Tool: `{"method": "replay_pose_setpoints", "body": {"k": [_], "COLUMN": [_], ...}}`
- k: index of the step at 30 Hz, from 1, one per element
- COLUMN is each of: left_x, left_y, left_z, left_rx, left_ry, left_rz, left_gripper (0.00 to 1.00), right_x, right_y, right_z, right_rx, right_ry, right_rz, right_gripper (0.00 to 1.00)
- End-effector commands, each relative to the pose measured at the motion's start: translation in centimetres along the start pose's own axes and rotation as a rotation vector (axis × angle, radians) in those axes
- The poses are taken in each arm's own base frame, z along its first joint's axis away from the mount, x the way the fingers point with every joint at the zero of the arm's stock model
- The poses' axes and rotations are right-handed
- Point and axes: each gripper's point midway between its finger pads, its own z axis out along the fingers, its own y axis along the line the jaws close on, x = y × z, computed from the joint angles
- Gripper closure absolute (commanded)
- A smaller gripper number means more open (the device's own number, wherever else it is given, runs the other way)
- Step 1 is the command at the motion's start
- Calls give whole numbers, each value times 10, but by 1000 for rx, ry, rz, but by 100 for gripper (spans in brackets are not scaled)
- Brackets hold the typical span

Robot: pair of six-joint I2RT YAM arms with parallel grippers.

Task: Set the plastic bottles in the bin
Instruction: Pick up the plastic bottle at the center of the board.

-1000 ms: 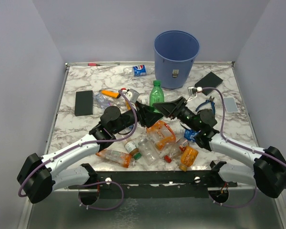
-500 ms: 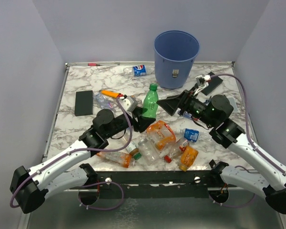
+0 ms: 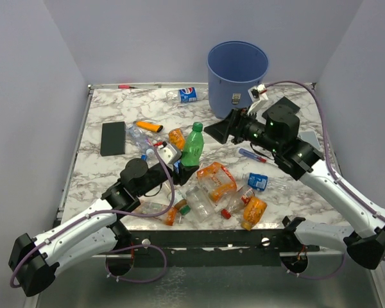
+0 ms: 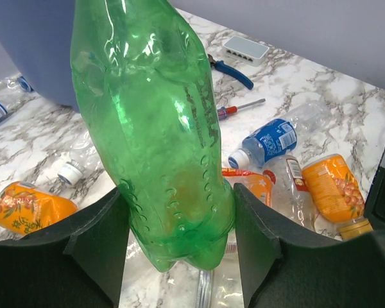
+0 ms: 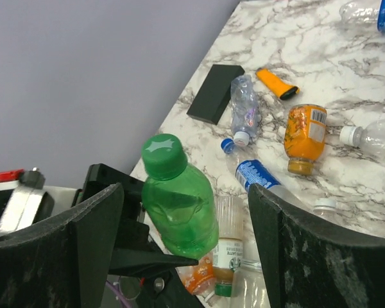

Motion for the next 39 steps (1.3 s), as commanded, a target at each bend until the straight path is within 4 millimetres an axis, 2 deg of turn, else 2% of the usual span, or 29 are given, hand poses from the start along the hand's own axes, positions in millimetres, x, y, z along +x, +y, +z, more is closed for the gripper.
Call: {"method": "replay_pose_setpoints", "body": {"k": [1,6,10,18,22,28,31,32,33,34,37,38,39], "left_x": [-16,-14,-13,-13,-12,-11,-10,-10,-11,-10,-12,-14,-15], "left_y": [1,1,2,2,2,3,4,4,4,6,10,11,14], "left_z": [-3,-3,-1,-2,-2,0,0,0,0,0,-1,-1,-2], "left_rx": [-11,-12,-15,-17,-17,-22,-27,-28,-32,-43,-76,-89,-108], "left_ry": [-58,-54,-42,-43,-39,-31,-27,-28,-29,-28,-27,-31,-35], "left_rz": [35,34,33,58,56,55,49,48,41,39,-17,-28,-37], "left_gripper": [100,100,100,100,100,100,100,100,95,79,13,2,1], "right_x": [8,7,15,29,31,30,35,36,37,37,29,21,12], "right_y": [10,18,18,11,9,6,5,6,5,3,3,3,3], "right_z": [13,24,35,50,56,60,62,62,62,62,57,54,49], "right_rx": [-44,-89,-91,-79,-76,-73,-83,-86,-84,-74,-49,-33,-10], "right_ry": [75,78,120,163,165,146,159,161,163,163,152,133,114], "right_rz": [24,36,30,29,30,20,20,19,18,21,-4,-24,-53], "right_gripper": [20,22,22,36,39,59,75,84,95,99,99,99,99]}}
